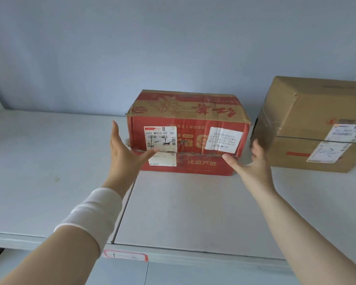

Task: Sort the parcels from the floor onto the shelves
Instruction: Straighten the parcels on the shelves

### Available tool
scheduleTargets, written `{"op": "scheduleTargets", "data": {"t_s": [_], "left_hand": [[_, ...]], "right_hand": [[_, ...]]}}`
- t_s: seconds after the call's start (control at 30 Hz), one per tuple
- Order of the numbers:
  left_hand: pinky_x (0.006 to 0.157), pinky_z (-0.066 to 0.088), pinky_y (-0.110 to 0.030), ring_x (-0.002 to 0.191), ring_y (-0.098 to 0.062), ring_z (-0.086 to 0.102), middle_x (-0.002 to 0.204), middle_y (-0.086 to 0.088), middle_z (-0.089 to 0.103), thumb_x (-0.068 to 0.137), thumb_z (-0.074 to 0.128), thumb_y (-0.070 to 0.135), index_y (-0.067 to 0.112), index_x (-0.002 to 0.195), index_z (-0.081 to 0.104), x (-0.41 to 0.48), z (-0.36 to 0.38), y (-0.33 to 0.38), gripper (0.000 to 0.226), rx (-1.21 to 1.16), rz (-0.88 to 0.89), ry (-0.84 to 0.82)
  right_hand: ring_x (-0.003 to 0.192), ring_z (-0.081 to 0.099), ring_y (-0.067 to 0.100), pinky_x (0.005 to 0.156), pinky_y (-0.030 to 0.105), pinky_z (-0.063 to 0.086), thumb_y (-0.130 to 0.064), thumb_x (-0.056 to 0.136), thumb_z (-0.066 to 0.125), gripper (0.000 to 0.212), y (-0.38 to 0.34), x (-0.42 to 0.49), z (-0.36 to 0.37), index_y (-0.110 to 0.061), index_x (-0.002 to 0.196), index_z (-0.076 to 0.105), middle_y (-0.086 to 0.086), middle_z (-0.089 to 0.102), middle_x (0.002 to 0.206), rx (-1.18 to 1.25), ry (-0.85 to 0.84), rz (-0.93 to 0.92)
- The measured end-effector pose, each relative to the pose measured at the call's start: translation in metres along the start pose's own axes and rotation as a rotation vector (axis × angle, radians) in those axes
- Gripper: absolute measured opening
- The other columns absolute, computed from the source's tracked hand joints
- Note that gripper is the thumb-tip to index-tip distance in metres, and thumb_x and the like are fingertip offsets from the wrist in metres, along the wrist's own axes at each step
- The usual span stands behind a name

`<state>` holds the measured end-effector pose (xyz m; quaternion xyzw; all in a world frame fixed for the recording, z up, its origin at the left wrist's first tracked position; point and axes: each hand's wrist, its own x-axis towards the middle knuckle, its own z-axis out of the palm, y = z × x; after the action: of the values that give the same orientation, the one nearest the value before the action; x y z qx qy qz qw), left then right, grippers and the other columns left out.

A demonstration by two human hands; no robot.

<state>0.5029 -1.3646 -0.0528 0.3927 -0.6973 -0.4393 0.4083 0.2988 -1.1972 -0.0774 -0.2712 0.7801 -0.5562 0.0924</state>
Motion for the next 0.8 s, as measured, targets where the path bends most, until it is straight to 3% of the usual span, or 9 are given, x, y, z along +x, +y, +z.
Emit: {"op": "scheduleTargets", "data": {"t_s": [0.1, 0.13, 0.2, 0.33, 0.57, 0.8], "left_hand": [[0.103, 0.039, -0.026, 0.119, 0.003, 0.045, 0.139, 0.013, 0.042, 0.065, 0.082, 0.021, 0.024, 0.150, 0.003, 0.024, 0.006, -0.023, 0.115, -0.155, -0.015, -0.084], [0.097, 0.048, -0.028, 0.113, 0.003, 0.054, 0.133, 0.009, 0.050, 0.063, 0.083, 0.020, 0.022, 0.148, 0.013, 0.029, 0.010, -0.030, 0.109, -0.165, 0.003, -0.099], [0.079, 0.055, -0.018, 0.090, 0.010, 0.062, 0.113, 0.010, 0.061, 0.061, 0.083, 0.018, 0.016, 0.137, 0.034, 0.037, 0.015, -0.041, 0.090, -0.156, 0.052, -0.085], [0.063, 0.051, -0.008, 0.078, 0.012, 0.063, 0.101, 0.013, 0.062, 0.064, 0.082, 0.009, 0.018, 0.124, 0.045, 0.048, 0.026, -0.048, 0.071, -0.177, 0.103, -0.026], [0.072, 0.054, -0.017, 0.092, 0.002, 0.064, 0.106, 0.012, 0.064, 0.064, 0.083, 0.015, 0.016, 0.128, 0.044, 0.073, 0.046, -0.050, 0.075, -0.194, 0.106, -0.026], [0.066, 0.053, -0.010, 0.086, 0.008, 0.064, 0.105, 0.013, 0.064, 0.066, 0.082, 0.014, 0.014, 0.129, 0.043, 0.082, 0.064, -0.047, 0.074, -0.229, 0.100, -0.039]], "right_hand": [[0.135, 0.039, 0.013, 0.109, 0.041, 0.036, -0.063, 0.049, 0.077, 0.114, 0.012, 0.019, 0.010, -0.027, 0.145, 0.027, -0.007, 0.043, 0.145, 0.064, -0.072, -0.027], [0.129, 0.045, 0.011, 0.105, 0.038, 0.041, -0.056, 0.053, 0.079, 0.105, 0.016, 0.024, 0.012, -0.027, 0.142, 0.032, -0.009, 0.050, 0.138, 0.085, -0.091, -0.037], [0.117, 0.054, 0.010, 0.097, 0.032, 0.046, -0.035, 0.066, 0.080, 0.081, 0.025, 0.030, 0.018, -0.023, 0.136, 0.041, -0.010, 0.058, 0.124, 0.118, -0.101, -0.063], [0.113, 0.057, 0.012, 0.096, 0.035, 0.048, -0.022, 0.074, 0.077, 0.066, 0.034, 0.041, 0.025, -0.021, 0.131, 0.045, -0.007, 0.060, 0.122, 0.174, -0.037, -0.094], [0.110, 0.058, 0.011, 0.098, 0.036, 0.048, -0.021, 0.075, 0.076, 0.065, 0.036, 0.070, 0.025, -0.019, 0.132, 0.045, -0.008, 0.062, 0.117, 0.164, 0.002, -0.108], [0.109, 0.058, 0.009, 0.098, 0.041, 0.048, -0.025, 0.073, 0.077, 0.061, 0.042, 0.081, 0.021, -0.025, 0.127, 0.047, -0.019, 0.060, 0.108, 0.129, 0.053, -0.083]]}}
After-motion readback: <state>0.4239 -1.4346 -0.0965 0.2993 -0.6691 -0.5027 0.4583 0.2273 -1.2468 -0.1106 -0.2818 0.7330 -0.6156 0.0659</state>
